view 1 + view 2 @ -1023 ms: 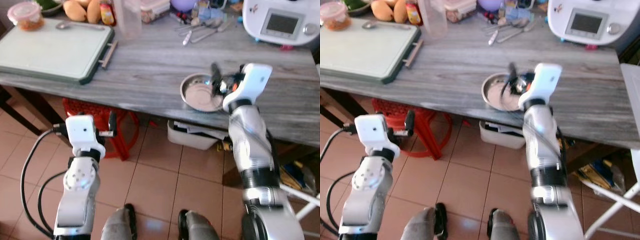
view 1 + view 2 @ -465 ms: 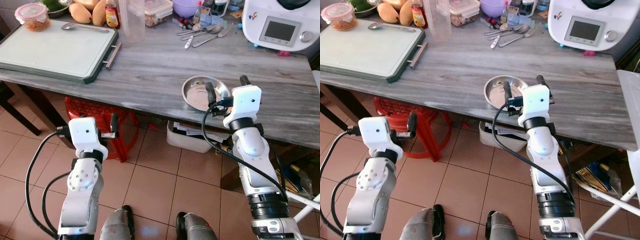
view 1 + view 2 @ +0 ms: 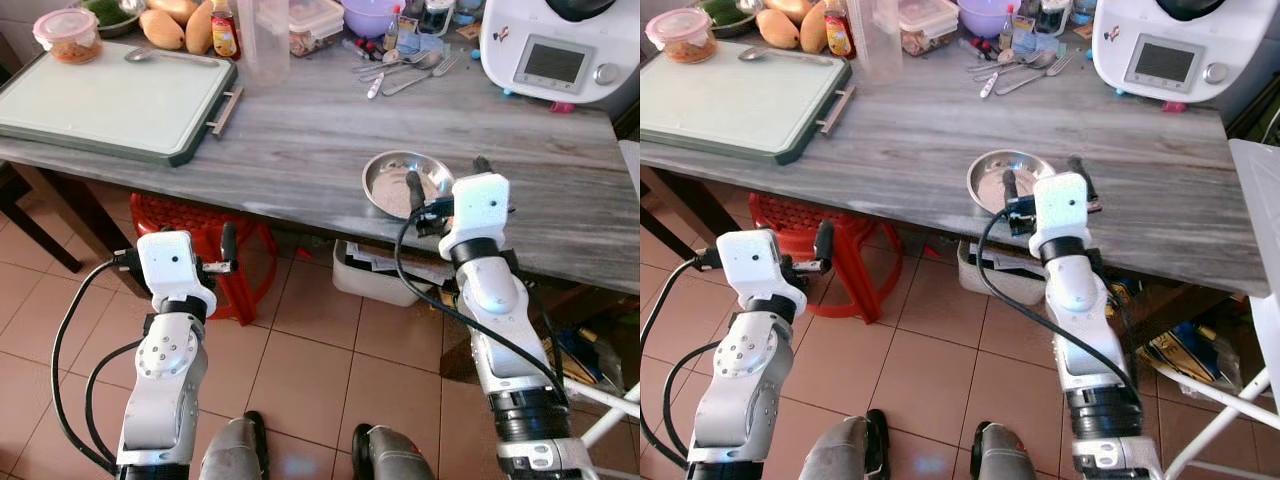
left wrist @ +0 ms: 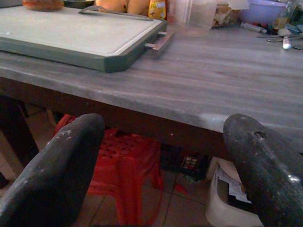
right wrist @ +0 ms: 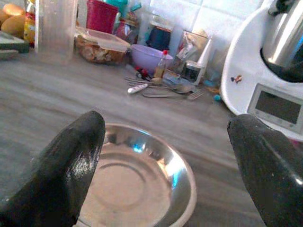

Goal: Setting the table

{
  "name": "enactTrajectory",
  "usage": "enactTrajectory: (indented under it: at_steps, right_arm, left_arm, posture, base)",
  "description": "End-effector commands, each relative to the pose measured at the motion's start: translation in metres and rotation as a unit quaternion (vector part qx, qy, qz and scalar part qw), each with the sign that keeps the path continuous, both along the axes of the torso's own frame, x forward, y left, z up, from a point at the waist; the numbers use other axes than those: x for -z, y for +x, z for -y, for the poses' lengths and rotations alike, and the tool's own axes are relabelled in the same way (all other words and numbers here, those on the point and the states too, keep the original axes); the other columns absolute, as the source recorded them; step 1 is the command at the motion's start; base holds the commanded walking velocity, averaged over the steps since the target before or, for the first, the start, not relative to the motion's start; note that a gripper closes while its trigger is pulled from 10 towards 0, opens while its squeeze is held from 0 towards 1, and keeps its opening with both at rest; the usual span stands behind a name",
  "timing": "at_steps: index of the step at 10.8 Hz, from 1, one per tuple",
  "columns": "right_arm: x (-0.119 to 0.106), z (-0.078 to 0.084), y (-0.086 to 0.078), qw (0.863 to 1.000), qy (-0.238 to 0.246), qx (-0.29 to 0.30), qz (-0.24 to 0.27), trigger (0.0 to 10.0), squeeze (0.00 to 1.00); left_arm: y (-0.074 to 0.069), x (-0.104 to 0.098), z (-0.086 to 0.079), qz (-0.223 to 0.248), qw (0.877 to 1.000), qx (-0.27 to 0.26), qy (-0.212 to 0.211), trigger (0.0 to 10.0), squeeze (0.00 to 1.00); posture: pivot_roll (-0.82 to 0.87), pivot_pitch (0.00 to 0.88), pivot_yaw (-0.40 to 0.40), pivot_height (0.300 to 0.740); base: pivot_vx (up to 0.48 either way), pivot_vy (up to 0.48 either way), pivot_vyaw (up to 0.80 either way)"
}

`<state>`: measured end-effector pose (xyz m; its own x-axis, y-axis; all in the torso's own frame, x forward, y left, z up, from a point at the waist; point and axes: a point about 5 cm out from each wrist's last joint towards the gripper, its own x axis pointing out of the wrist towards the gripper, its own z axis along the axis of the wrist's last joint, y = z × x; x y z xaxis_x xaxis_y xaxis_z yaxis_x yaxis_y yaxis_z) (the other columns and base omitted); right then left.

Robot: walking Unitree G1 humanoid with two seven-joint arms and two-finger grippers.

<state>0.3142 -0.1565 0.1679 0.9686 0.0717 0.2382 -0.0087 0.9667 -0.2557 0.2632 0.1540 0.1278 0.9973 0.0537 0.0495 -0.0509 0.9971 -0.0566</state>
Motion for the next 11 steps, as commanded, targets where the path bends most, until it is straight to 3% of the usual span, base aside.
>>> enactTrajectory:
  at_steps: [1, 3, 6, 7, 8, 11]
  right_arm:
    - [0.0, 0.0, -0.001, 1.0, -0.005, 0.006, -0.002, 10.0, 0.0]
    - [0.002, 0.002, -0.008, 0.999, 0.024, -0.022, -0.01, 10.0, 0.0]
    - [0.014, 0.005, -0.025, 0.999, 0.033, -0.001, -0.025, 10.0, 0.0]
    - [0.018, 0.003, -0.026, 0.999, 0.032, 0.006, -0.03, 10.0, 0.0]
    - [0.02, 0.002, -0.026, 0.997, 0.07, 0.001, -0.039, 10.0, 0.0]
    - [0.024, 0.008, -0.03, 0.995, 0.083, 0.013, -0.05, 10.0, 0.0]
  left_arm:
    - [-0.001, 0.004, -0.001, -0.012, 1.0, -0.001, -0.001, 10.0, 0.0]
    - [-0.001, 0.004, -0.001, -0.011, 1.0, -0.001, 0.0, 10.0, 0.0]
    - [-0.006, 0.005, -0.005, -0.014, 1.0, -0.007, 0.003, 10.0, 0.0]
    - [-0.006, 0.006, -0.005, -0.016, 1.0, -0.005, 0.004, 10.0, 0.0]
    - [-0.006, 0.006, -0.005, -0.016, 1.0, -0.004, 0.004, 10.0, 0.0]
    - [-0.009, 0.006, -0.006, -0.017, 1.0, -0.007, 0.005, 10.0, 0.0]
  posture:
    - [-0.03, 0.147, -0.024, 0.74]
    - [-0.03, 0.147, -0.026, 0.74]
    - [-0.03, 0.149, -0.024, 0.74]
    - [-0.03, 0.15, -0.023, 0.74]
    - [-0.03, 0.147, -0.022, 0.74]
    - [-0.01, 0.123, -0.012, 0.74]
  base:
    - [-0.247, 0.0, 0.0]
    - [-0.266, 0.0, 0.0]
    - [-0.286, 0.0, 0.0]
    - [-0.285, 0.0, 0.0]
    - [-0.289, 0.0, 0.0]
    - [-0.286, 0.0, 0.0]
